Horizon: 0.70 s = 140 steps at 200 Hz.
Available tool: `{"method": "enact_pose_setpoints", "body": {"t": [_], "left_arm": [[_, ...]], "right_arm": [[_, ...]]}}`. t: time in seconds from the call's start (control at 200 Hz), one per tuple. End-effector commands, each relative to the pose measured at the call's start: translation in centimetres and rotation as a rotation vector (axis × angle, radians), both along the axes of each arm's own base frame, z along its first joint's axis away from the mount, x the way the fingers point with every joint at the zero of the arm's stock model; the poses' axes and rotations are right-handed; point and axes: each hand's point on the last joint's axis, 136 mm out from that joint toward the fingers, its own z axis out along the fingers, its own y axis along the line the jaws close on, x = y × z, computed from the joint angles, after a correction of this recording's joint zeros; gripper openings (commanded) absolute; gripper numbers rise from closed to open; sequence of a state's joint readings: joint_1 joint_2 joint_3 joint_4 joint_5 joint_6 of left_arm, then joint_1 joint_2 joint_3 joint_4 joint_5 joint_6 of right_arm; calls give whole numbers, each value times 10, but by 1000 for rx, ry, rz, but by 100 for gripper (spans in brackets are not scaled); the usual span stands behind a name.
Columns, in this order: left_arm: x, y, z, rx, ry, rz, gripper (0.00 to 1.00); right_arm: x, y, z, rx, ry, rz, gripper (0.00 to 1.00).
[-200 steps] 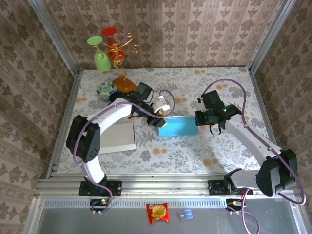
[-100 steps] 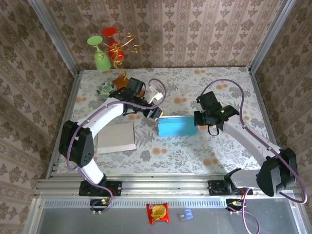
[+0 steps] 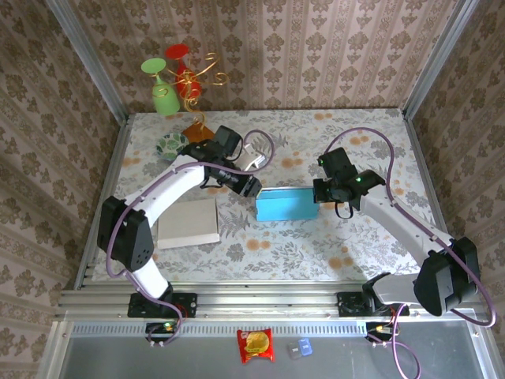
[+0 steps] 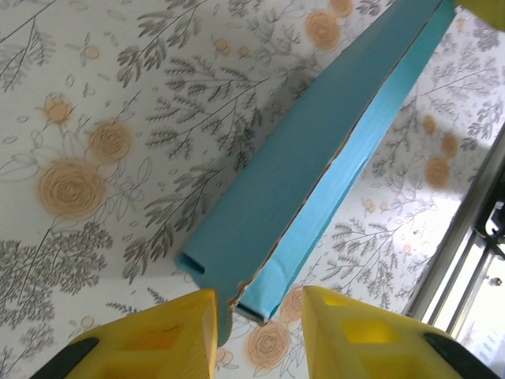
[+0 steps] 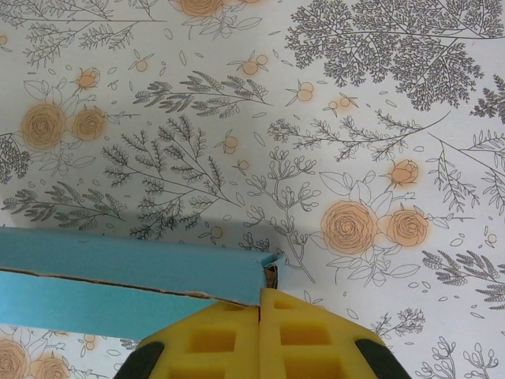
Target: Fold the paper box
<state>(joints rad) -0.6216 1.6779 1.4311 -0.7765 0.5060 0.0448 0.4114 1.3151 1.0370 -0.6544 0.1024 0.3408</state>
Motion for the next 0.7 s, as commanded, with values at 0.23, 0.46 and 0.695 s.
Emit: {"method": "enact_pose_setpoints", "body": {"t": [0.23, 0.46, 0.695], "left_arm": [[-9, 15, -1, 59, 0, 10, 37], [-3, 7, -4, 59, 5, 7, 37], [-6, -4, -11, 61, 22, -9, 38]], "right_arm": [[-20, -2, -21, -33, 117, 8, 0], [-21, -2, -22, -33, 119, 11, 0], [-21, -2, -22, -30, 116, 9, 0]]}}
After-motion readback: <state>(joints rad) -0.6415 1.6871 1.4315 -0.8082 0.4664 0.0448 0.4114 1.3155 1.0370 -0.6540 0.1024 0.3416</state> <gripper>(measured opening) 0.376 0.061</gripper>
